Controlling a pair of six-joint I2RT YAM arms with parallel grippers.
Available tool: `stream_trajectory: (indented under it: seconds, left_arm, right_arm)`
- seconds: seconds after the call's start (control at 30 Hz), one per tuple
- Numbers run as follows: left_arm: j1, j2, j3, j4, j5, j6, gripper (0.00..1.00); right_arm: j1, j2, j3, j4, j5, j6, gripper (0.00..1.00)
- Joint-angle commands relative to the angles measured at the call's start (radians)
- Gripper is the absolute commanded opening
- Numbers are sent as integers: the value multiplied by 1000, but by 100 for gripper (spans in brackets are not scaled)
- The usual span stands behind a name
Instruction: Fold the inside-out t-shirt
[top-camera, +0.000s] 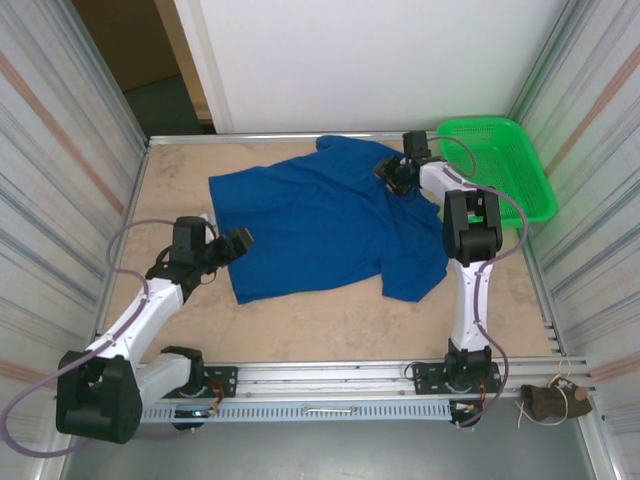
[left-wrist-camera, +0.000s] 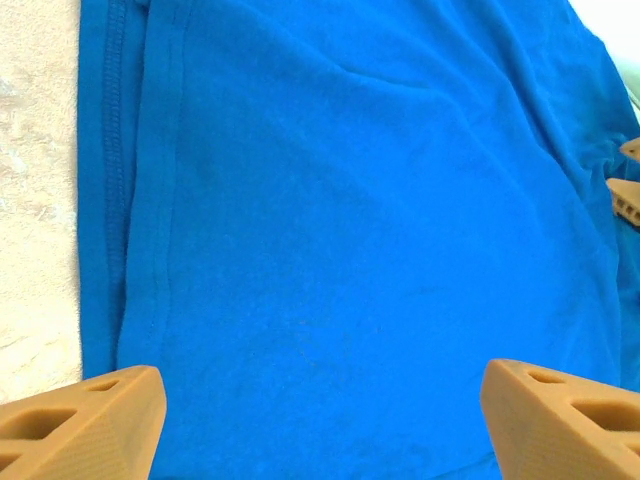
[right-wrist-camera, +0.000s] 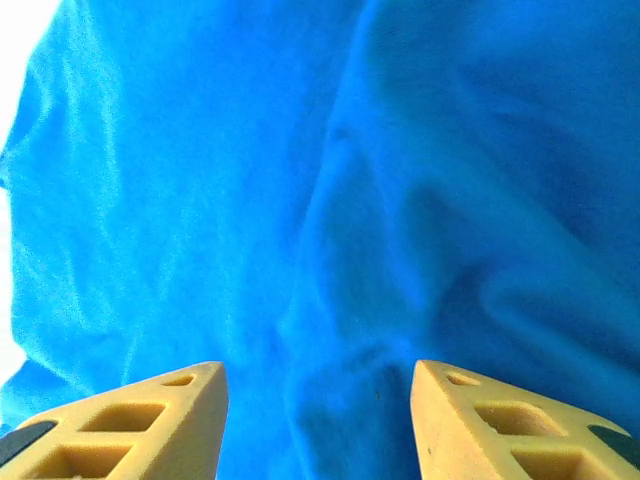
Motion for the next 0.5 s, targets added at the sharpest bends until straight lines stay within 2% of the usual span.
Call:
stream_trajectory:
  seconds: [0.0,0.17,0.33,0.47]
  left_arm:
    - [8,-2,23,-38,-5,-54,83]
    - [-12,-68,-41,-137,-55,-197,83]
    - [-138,-196,-115,-240,-219,-306,82]
    - [-166,-237,-198,-143,-231,-273,70]
  right_arm:
    - [18,-202,-101,-14,-42,-56,54]
    - [25,-567,-493,11,27,-54,62]
    - [2,-900,-811,-45,129,-55,71]
    - [-48,-1073,-973,-123,137,-74,74]
